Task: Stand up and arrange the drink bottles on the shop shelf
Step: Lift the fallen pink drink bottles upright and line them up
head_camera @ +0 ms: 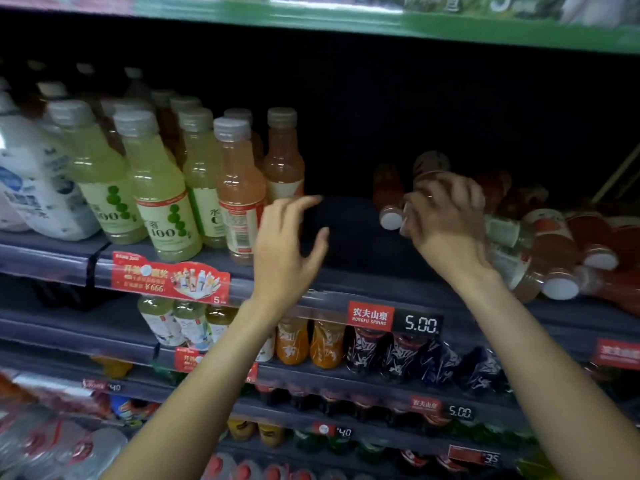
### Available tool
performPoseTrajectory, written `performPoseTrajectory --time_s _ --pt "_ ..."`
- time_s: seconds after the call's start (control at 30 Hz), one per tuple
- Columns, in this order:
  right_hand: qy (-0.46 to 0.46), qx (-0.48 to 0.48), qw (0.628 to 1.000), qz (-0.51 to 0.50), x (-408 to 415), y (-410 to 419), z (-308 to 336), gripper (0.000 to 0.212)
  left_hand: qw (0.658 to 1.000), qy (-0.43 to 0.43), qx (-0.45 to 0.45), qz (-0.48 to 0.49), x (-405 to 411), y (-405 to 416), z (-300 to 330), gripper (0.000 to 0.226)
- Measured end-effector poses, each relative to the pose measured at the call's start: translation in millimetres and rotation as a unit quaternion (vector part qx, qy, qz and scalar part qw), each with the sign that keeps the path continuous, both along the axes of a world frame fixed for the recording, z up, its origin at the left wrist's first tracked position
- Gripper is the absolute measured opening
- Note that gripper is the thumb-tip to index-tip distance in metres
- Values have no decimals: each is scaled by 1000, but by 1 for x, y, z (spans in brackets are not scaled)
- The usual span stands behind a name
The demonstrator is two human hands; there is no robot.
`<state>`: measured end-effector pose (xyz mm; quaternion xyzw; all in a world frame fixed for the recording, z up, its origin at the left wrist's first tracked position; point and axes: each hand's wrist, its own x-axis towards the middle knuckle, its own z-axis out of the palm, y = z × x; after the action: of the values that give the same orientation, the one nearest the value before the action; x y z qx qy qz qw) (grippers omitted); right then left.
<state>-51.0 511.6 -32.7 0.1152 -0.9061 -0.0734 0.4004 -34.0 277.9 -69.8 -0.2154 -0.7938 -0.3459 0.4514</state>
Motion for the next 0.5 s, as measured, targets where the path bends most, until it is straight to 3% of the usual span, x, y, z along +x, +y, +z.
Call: performPoseTrajectory --time_s 0.2,0.37,0.5 --pt "-149 -128 978 -71 11 51 7 54 956 -36 -235 -173 -63 64 32 50" --pt "-179 -181 966 -42 12 58 -4 57 919 -12 -338 -201 -109 107 32 61" --pt "-153 -226 961 -37 13 60 -2 50 903 29 -357 -236 -121 130 27 51"
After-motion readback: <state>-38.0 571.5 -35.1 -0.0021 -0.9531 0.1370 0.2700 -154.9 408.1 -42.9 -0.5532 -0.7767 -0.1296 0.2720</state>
